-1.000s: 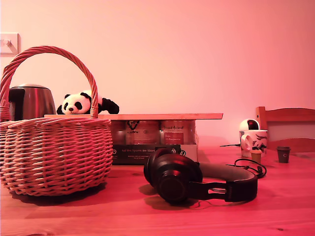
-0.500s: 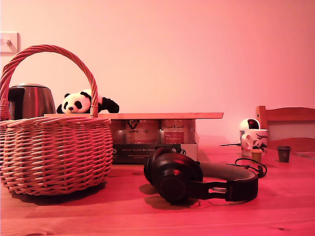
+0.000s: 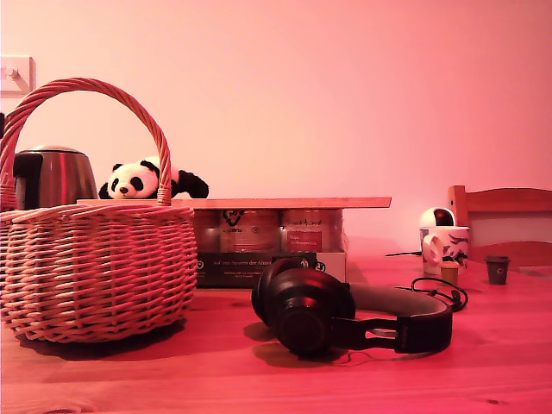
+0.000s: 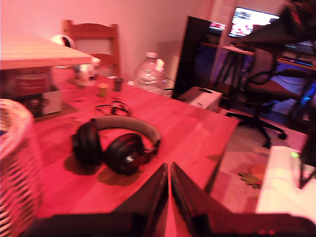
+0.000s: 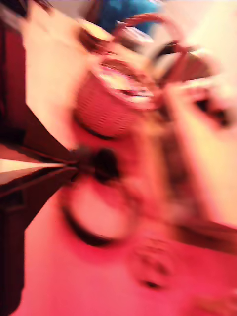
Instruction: Pick up the headphones and place it on the shelf behind you
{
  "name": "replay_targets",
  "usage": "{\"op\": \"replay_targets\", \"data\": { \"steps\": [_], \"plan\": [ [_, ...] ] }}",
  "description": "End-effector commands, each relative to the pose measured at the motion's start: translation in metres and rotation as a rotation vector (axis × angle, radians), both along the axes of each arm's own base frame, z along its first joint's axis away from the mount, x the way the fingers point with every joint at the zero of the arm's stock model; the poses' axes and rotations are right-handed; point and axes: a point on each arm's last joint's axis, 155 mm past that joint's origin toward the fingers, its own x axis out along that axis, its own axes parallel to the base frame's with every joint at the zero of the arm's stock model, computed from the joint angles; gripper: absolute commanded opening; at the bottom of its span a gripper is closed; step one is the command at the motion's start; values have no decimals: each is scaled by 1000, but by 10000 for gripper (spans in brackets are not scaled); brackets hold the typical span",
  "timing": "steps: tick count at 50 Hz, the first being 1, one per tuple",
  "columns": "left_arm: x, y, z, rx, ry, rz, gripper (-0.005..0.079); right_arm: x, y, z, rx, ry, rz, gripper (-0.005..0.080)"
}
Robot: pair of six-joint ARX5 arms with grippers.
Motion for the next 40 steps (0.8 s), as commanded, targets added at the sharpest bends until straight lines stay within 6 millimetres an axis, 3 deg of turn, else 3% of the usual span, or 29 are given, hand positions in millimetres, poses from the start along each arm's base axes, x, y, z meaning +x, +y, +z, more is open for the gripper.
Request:
{"op": "replay_targets", "data": {
  "steps": [1,8,14,23,32,40],
  "plan": [
    [-1,-2,-10,5,4,-11,-19,5,4,-7,11,101,18,2],
    [-2,-3,-9,4,2,-16,-19,12,6,-11,-22,254,55,30],
    [-2,-3,-9,4,2,-16,-19,16,8,-14,-86,343,101,196],
    [-2,-3,-9,4,0,-15,-19,20,4,-23,-229,457,128,357],
    [-1,-2,-9,8,-8,-10,-19,31,12,-25,-313,480,174,518],
    [0,-2,-9,11,-15,-9,-19,39,22,-28,-366,489,210,534]
  ]
}}
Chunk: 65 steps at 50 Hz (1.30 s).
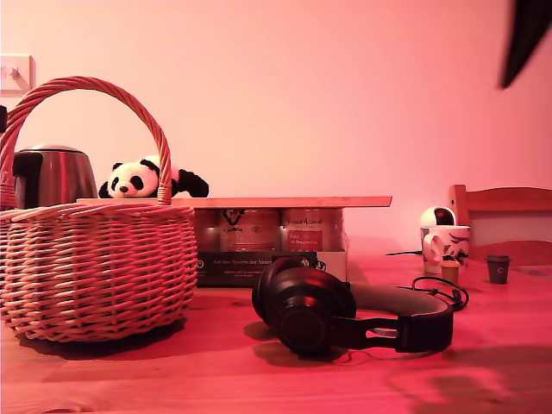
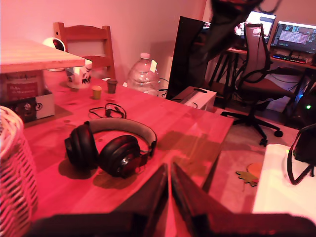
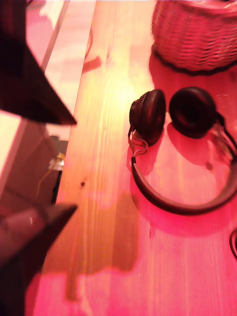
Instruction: Pick up the headphones and place it on the shelf behind you
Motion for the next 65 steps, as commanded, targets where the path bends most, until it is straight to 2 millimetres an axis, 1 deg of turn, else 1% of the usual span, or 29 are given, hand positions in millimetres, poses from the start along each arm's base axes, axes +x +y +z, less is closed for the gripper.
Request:
{"op": "replay_targets", "data": {
  "steps": [1,8,15,19,28,32,37,42,47,53,65],
  "plan": [
    [1,-1,-10,6,3,-2,-19,3,5,1,-17,-4,33,534],
    [1,0,-10,6,3,0,-19,8,21,-1,-21,-25,123,528],
    [2,0,-10,7,2,7,-19,20,44,14,85,-99,178,528],
    [3,0,-10,7,2,9,-19,23,54,23,140,-129,207,528],
    [3,0,-10,7,2,9,-19,26,59,28,165,-157,230,528],
    [3,0,-10,7,2,9,-19,30,58,28,161,-160,203,528],
    [3,0,-10,7,2,9,-19,31,56,18,153,-101,157,528],
    [3,0,-10,7,2,9,-19,34,51,-2,111,-30,121,528],
    [3,0,-10,7,2,9,-19,37,51,-20,56,11,118,528],
    [3,0,-10,7,2,9,-19,46,44,-38,-55,33,100,528],
    [3,0,-10,7,2,9,-19,70,30,-58,-219,66,65,528]
  ]
}}
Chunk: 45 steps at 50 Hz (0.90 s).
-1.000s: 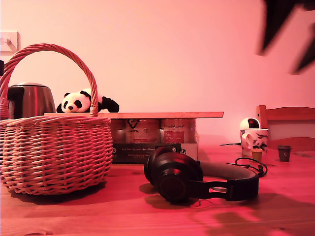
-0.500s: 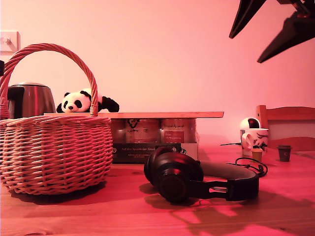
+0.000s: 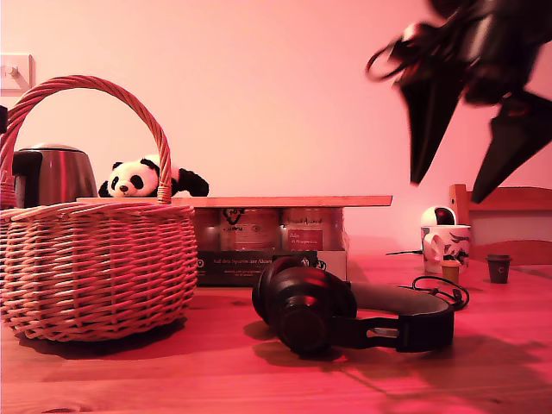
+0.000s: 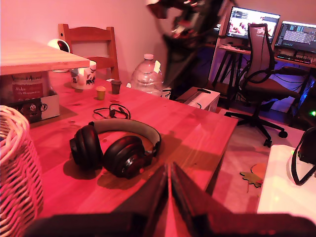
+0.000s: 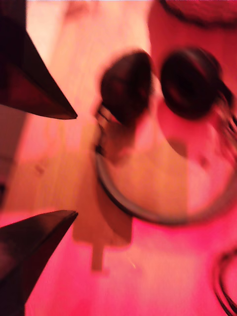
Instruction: Pick up the headphones and place it on the shelf behind you
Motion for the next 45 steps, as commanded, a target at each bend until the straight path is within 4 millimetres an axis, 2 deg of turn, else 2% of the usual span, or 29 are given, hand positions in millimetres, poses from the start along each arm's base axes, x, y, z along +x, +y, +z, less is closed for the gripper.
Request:
{"op": "replay_targets", "data": {
  "steps": [1,13,23,45],
  "plan": [
    [1,-1,-10,6,7,-3,-19,7,-2,-4,-31,5,-10,528],
    [1,-1,-10,6,8,-3,-19,26,-7,-24,-104,26,-27,527],
    [1,-1,-10,6,8,-3,-19,42,-5,-30,-96,-10,-23,527],
    [1,0,-10,6,8,1,-19,58,-3,-59,-105,5,-25,527]
  ]
}}
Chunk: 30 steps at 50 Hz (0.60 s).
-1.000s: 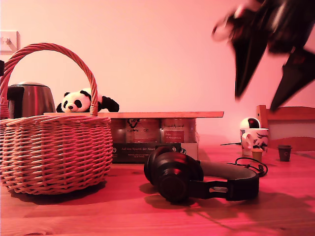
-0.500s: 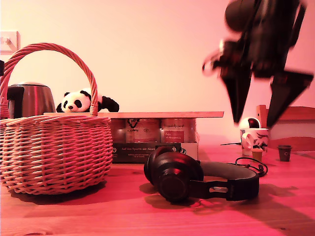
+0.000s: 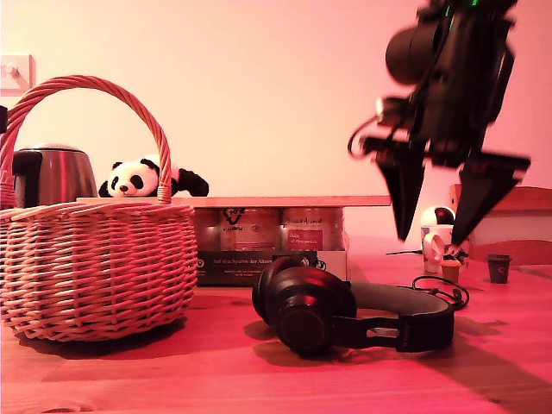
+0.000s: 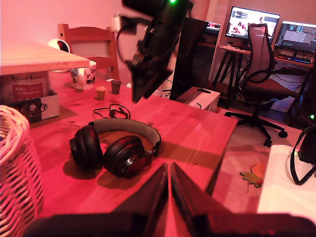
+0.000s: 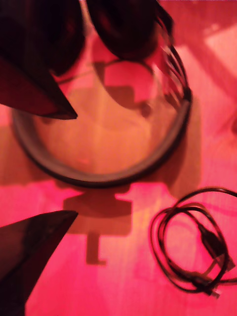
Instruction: Pick up the headphones and place it on the shelf behind you
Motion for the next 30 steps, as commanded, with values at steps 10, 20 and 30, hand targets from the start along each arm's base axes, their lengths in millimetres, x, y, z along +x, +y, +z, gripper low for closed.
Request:
{"op": "replay_targets", "data": {
  "steps": [10,20,30],
  "plan": [
    [3,1,-11,7,7,14,-19,3,0,-27,-25,51,19,527],
    [4,1,-11,7,8,17,-19,2,-1,-46,-41,89,28,518],
    [4,1,-11,7,7,18,-19,1,-2,-60,-57,114,45,508]
  ]
}}
